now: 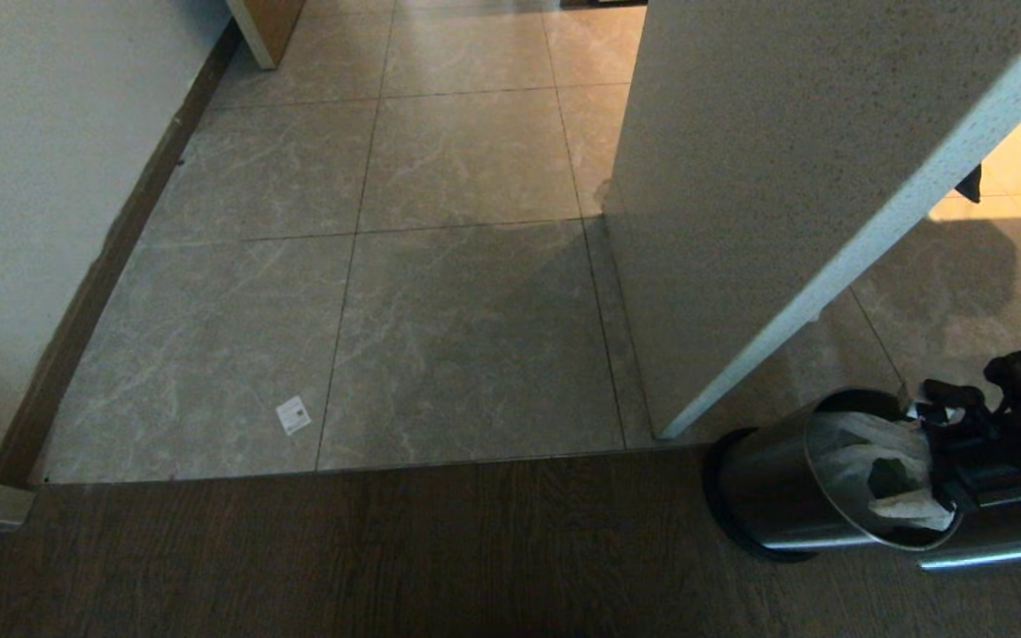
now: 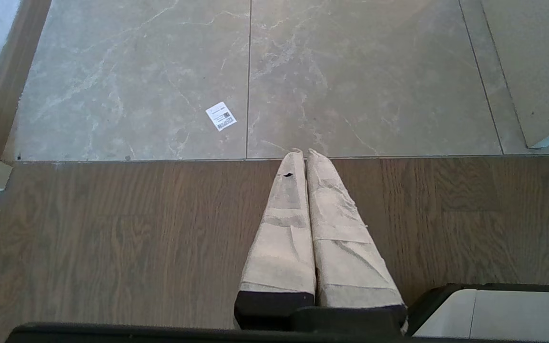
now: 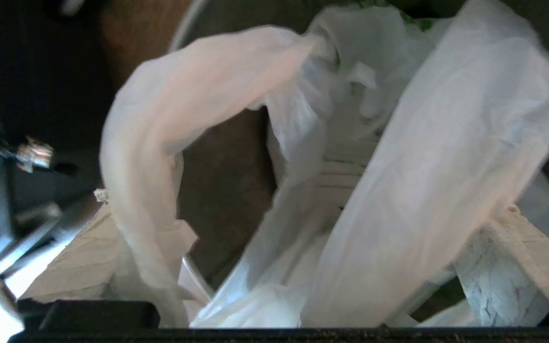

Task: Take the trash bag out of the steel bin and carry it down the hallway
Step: Pick up the trash bag

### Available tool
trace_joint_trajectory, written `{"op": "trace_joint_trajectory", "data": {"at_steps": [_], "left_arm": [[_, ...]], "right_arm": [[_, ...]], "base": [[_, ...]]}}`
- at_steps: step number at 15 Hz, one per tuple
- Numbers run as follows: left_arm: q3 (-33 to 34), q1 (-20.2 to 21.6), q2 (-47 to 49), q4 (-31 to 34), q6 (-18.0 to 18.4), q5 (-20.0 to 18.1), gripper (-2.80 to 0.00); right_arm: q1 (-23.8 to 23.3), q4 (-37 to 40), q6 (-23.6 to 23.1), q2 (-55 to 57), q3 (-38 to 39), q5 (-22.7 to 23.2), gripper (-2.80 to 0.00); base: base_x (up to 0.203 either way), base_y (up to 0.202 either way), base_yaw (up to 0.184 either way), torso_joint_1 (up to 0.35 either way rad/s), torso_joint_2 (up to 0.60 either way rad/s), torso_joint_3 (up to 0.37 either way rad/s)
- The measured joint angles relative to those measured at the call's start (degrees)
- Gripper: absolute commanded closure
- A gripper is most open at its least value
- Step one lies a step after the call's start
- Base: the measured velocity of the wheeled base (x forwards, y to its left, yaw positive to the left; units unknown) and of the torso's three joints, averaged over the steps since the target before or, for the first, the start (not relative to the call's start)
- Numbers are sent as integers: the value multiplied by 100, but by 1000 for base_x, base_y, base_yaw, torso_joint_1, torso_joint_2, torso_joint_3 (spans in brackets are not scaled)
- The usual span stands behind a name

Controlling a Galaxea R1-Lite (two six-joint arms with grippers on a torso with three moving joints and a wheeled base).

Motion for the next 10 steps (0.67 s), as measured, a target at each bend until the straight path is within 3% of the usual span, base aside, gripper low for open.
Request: {"op": "trace_joint_trajectory", "data": {"at_steps": [1,10], "left_arm": [[0,0,0,-2,0,0,0],[0,0,0,0,1,0,0]], "right_arm": [[1,-7,18,12,8,33,0],[-2,-624,-53,-33,206,83,0]], "base": [[0,0,0,0,0,0],[0,0,0,0,0,0]]}}
